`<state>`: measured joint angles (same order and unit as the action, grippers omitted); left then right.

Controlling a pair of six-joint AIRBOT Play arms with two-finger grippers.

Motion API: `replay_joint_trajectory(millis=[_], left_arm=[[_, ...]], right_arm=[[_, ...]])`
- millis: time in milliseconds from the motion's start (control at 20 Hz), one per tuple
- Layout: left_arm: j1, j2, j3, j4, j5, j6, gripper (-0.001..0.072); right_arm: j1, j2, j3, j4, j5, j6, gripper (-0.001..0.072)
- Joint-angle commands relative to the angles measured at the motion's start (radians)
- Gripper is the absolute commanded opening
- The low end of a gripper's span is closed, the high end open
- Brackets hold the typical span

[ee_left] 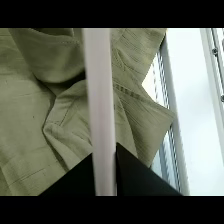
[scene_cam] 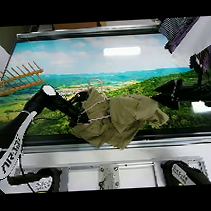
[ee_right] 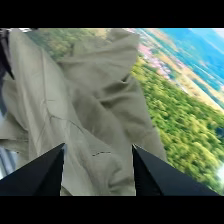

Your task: Fold the clothes and pants, and hang the long-sleeved shirts on hangers.

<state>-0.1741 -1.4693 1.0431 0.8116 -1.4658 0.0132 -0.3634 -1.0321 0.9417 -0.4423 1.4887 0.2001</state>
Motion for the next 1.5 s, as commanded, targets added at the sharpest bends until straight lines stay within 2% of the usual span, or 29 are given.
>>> replay_joint_trajectory(millis=[0,150,350,750,1450], left_arm=[[0.0,-0.001,0.001,0.0,-0.001,0.001,0.0015],[0.0,-0.001,0.001,0.0,-0.001,0.001,0.0015],[0.0,-0.001,0.001,0.0,-0.001,0.001,0.0015],[0.0,-0.001,0.001,0.0,0.0,0.001,0.0015],[0.0,-0.001,0.001,0.0,0.0,0.001,0.0015]], right_arm=[[-0.009,-0.077,-0.022,0.054,0.082,-0.076,0.0441],[-0.006,-0.149,-0.022,0.055,0.099,-0.141,0.0441],[0.041,-0.208,-0.022,0.055,0.12,-0.178,0.0441],[0.134,-0.234,-0.022,0.066,0.114,-0.178,0.0441],[0.137,-0.236,-0.022,0.066,0.114,-0.178,0.0441]])
